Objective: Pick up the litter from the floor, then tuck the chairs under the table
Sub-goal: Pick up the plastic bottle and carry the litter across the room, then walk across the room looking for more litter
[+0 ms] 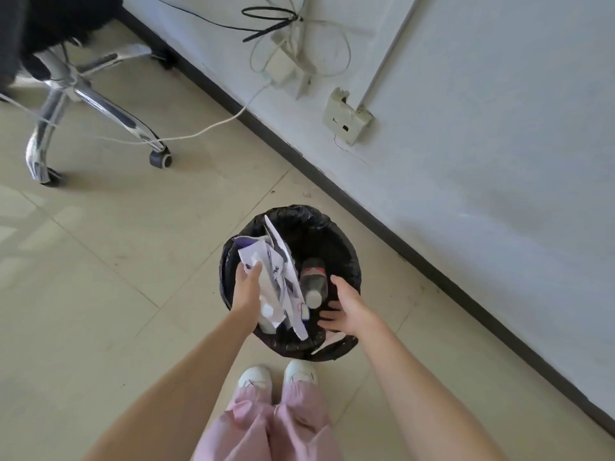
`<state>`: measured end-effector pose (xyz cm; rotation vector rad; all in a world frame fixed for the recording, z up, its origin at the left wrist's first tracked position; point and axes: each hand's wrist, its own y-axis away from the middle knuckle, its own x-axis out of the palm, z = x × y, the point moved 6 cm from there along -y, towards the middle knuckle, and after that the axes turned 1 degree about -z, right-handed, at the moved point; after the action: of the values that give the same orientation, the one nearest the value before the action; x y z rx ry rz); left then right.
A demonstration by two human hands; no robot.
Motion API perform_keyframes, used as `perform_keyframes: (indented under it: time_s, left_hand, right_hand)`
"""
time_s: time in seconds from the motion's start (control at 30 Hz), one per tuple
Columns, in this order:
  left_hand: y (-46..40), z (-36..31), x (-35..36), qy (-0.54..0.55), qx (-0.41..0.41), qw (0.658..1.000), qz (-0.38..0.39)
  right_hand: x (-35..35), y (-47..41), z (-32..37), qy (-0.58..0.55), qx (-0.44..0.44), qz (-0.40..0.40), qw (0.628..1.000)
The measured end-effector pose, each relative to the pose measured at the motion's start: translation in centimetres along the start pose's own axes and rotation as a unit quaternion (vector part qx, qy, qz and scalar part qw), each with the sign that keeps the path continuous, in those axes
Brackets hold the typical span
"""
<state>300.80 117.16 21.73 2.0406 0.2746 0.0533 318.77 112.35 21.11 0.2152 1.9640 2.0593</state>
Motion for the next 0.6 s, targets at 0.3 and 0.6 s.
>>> perform_keyframes:
  time_s: [0.3,0.6]
  left_hand:
    - [7.9,-3.5,0.1,-0.047,0.023,0.998,0.021]
    - [23.6,-7.7,-4.6,-0.060,0.066,0.995,0.046]
  right_hand:
    - [-1.5,8.5,1.3,0.134,-0.217,-0.126,0.959]
    - [1.0,24.6,0.3,0.219,-0.269,-0.058,0.936]
